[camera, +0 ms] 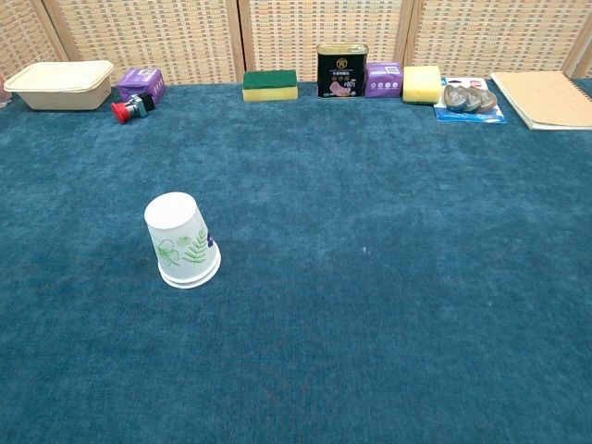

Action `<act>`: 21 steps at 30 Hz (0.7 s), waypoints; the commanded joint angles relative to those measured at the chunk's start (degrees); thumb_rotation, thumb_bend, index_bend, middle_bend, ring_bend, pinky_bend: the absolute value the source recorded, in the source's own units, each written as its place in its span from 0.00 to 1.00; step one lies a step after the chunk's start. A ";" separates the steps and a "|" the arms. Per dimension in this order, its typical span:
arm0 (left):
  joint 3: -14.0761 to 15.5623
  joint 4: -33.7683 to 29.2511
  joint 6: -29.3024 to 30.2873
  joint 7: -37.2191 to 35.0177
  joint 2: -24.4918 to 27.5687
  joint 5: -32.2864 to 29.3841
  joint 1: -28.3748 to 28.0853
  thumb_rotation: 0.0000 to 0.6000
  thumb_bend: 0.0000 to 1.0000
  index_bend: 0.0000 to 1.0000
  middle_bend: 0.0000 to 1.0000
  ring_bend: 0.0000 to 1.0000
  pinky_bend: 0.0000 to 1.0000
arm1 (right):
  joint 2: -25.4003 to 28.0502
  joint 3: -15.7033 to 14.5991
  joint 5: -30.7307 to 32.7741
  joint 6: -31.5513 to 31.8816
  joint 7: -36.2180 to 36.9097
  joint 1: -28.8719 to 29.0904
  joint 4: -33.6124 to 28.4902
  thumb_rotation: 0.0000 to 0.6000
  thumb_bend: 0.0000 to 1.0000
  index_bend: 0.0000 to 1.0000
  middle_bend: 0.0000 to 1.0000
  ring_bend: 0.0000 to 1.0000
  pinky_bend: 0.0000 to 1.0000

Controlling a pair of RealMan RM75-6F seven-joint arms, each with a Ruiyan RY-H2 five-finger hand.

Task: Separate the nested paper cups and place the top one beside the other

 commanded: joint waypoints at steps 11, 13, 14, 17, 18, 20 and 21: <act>-0.60 -1.55 -2.17 0.80 0.02 -0.18 -1.34 1.00 0.13 0.00 0.00 0.00 0.04 | 0.21 -0.04 -0.08 -0.16 0.43 0.00 -0.26 1.00 0.07 0.12 0.00 0.00 0.00; -1.70 -3.28 -5.22 2.33 0.44 -1.06 -3.46 1.00 0.13 0.00 0.00 0.00 0.04 | 0.12 -0.13 -0.25 -0.44 0.31 0.16 -0.24 1.00 0.07 0.12 0.00 0.00 0.00; -2.46 -4.95 -7.79 3.43 1.04 -2.26 -5.02 1.00 0.13 0.00 0.00 0.00 0.04 | 0.12 -0.16 -0.27 -0.57 0.38 0.21 -0.22 1.00 0.07 0.12 0.00 0.00 0.00; -3.35 -7.55 -11.72 4.67 2.14 -3.60 -7.47 1.00 0.13 0.00 0.00 0.00 0.04 | 0.16 -0.18 -0.29 -0.68 0.54 0.26 -0.19 1.00 0.07 0.12 0.00 0.00 0.00; -3.84 -9.21 -14.88 5.19 2.50 -3.44 -9.74 1.00 0.13 0.00 0.00 0.00 0.04 | 0.22 -0.18 -0.33 -0.66 0.69 0.25 -0.18 1.00 0.07 0.12 0.00 0.00 0.00; -4.47 -10.84 -17.95 6.02 2.93 -4.04 -11.83 1.00 0.13 0.00 0.00 0.00 0.04 | 0.30 -0.21 -0.44 -0.52 0.89 0.19 -0.18 1.00 0.07 0.12 0.00 0.00 0.00; -4.77 -11.68 -19.31 6.59 2.99 -4.19 -12.85 1.00 0.13 0.00 0.00 0.00 0.04 | 0.33 -0.21 -0.48 -0.47 0.98 0.17 -0.18 1.00 0.07 0.12 0.00 0.00 0.00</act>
